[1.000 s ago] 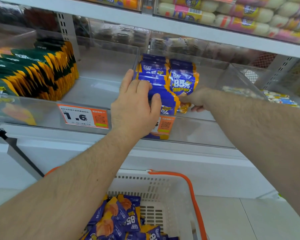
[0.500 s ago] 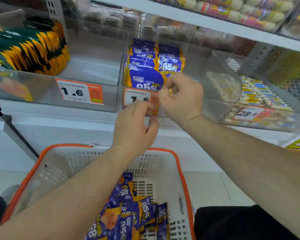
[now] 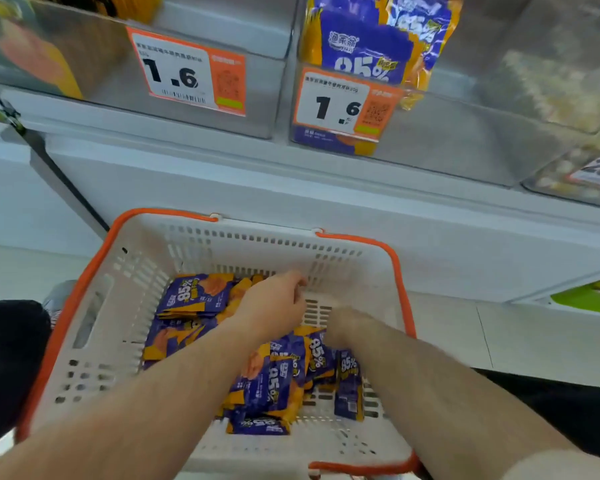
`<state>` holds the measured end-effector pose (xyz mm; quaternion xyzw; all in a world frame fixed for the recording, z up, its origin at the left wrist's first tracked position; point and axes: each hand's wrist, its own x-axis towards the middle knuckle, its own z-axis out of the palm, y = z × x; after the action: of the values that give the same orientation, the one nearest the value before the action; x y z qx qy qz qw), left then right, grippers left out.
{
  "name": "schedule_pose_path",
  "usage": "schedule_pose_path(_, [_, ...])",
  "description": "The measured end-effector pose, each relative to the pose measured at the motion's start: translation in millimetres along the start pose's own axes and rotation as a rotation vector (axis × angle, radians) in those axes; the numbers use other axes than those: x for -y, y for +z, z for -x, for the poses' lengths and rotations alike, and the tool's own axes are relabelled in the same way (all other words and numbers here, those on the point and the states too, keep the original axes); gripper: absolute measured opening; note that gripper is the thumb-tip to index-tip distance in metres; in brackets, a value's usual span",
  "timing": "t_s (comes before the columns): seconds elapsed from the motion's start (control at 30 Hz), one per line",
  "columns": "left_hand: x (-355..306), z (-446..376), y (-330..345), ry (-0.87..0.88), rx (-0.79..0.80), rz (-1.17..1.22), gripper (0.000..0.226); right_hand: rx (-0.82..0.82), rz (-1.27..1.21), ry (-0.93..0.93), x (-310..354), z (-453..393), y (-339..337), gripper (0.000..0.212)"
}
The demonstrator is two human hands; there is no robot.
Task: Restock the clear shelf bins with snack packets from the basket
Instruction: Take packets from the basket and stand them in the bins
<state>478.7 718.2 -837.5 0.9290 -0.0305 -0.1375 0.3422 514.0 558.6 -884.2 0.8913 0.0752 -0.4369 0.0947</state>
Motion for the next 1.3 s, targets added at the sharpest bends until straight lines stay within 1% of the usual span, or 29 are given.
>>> schedule_pose_path(0.03, [3,-2,4,-0.006,0.014,0.007,0.028,0.027,0.089,0.027,-1,-2,13,0.028])
schedule_pose_path(0.13, [9,-6,11,-0.031,0.043,0.023,0.027,-0.013,0.302,0.049,7,-6,43,0.041])
schedule_pose_path(0.2, [12,-9,15,-0.04,0.053,0.024,0.028,-0.032,0.357,0.062,13,-14,55,0.042])
schedule_pose_path(0.33, [13,-10,20,-0.05,0.084,0.041,0.029,-0.063,0.371,0.097,16,-17,62,0.038])
schedule_pose_path(0.47, [17,-8,22,-0.073,0.098,0.023,0.03,-0.078,0.605,0.136,22,-7,68,0.04])
schedule_pose_path(0.57, [18,-5,25,-0.089,0.107,0.016,0.029,-0.036,0.621,0.173,31,-3,78,0.04])
schedule_pose_path(0.63, [18,-5,26,-0.096,0.116,0.026,0.029,-0.01,0.531,0.172,35,-2,79,0.04])
schedule_pose_path(0.7, [18,-4,26,-0.098,0.12,0.039,0.027,0.021,0.39,0.171,36,-3,79,0.041])
schedule_pose_path(0.77, [20,-3,26,-0.105,0.119,0.052,0.025,0.033,0.265,0.192,36,-3,77,0.045])
schedule_pose_path(0.83, [21,-2,26,-0.116,0.122,0.068,0.025,0.041,0.084,0.213,39,2,71,0.051])
schedule_pose_path(0.9, [23,-3,27,-0.125,0.122,0.078,0.025,-0.01,-0.156,0.238,42,5,65,0.044])
schedule_pose_path(0.97, [24,-4,28,-0.13,0.121,0.079,0.025,-0.072,-0.298,0.32,44,8,58,0.041])
schedule_pose_path(1.03, [23,-5,29,-0.133,0.121,0.079,0.024,-0.009,-0.374,0.433,44,10,58,0.051])
schedule_pose_path(1.1, [22,-5,30,-0.14,0.128,0.084,0.023,0.057,-0.417,0.467,43,11,64,0.055])
schedule_pose_path(1.17, [22,-4,31,-0.147,0.141,0.086,0.023,0.044,-0.477,0.446,43,14,68,0.048])
schedule_pose_path(1.2, [23,-2,31,-0.15,0.146,0.082,0.023,0.026,-0.524,0.404,42,14,70,0.041])
schedule_pose_path(1.27, [25,0,32,-0.158,0.158,0.073,0.025,-0.013,-0.612,0.288,40,16,73,0.017])
schedule_pose_path(1.3, [27,1,33,-0.164,0.16,0.068,0.025,-0.052,-0.635,0.227,40,19,72,0.01])
